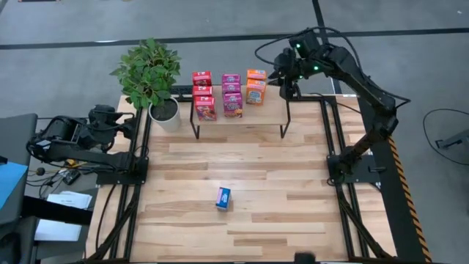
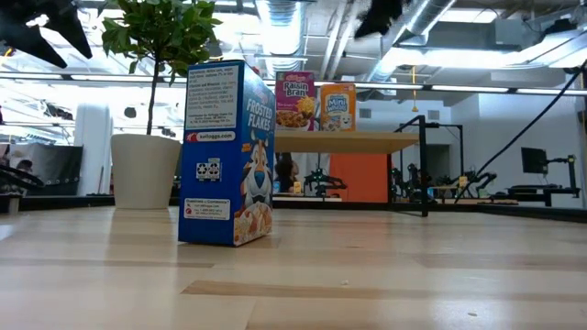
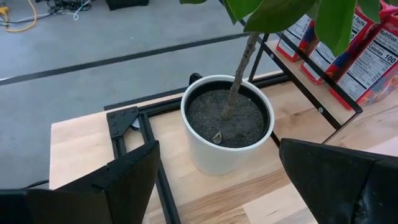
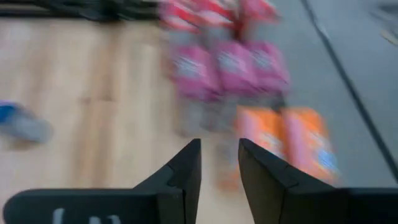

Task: Stack cereal on shelf
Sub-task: Put the blue cereal box on the shelf aligned with the other orange cereal box on the shelf

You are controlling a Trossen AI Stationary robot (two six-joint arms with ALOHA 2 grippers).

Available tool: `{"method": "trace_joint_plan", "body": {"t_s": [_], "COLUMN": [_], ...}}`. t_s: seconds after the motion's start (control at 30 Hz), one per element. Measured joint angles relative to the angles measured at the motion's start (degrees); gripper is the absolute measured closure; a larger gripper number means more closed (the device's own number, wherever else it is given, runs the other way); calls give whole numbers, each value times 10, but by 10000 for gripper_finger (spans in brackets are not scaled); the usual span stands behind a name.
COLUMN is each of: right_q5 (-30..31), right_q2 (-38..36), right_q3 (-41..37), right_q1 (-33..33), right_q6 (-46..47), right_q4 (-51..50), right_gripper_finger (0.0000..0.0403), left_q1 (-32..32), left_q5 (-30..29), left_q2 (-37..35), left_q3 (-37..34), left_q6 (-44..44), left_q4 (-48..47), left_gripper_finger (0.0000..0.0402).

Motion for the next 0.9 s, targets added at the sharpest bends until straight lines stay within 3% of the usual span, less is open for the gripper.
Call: {"method": "trace_joint_plan", "body": {"t_s": [0.13,0.27,0.57,0.9], "right_q5": [-35,-32,36,43], "right_q2": [0,1,52,220], "right_q3": [34,34,32,33], "right_q1": [73,163,365,506], "right_q6": [7,33,114,20], "right_q4": [-29,-21,20,153], "right_gripper_finger": [253,204,91,74], "left_q1": [0,0,0,0], "left_q5": [0,0,67,120], "left_q2": [0,0,0,0], "left_q3": [0,0,0,0], "left_q6": [0,1,21,52], "left_q4": [0,0,0,0], "left_gripper_finger": [81,81,81,81]}}
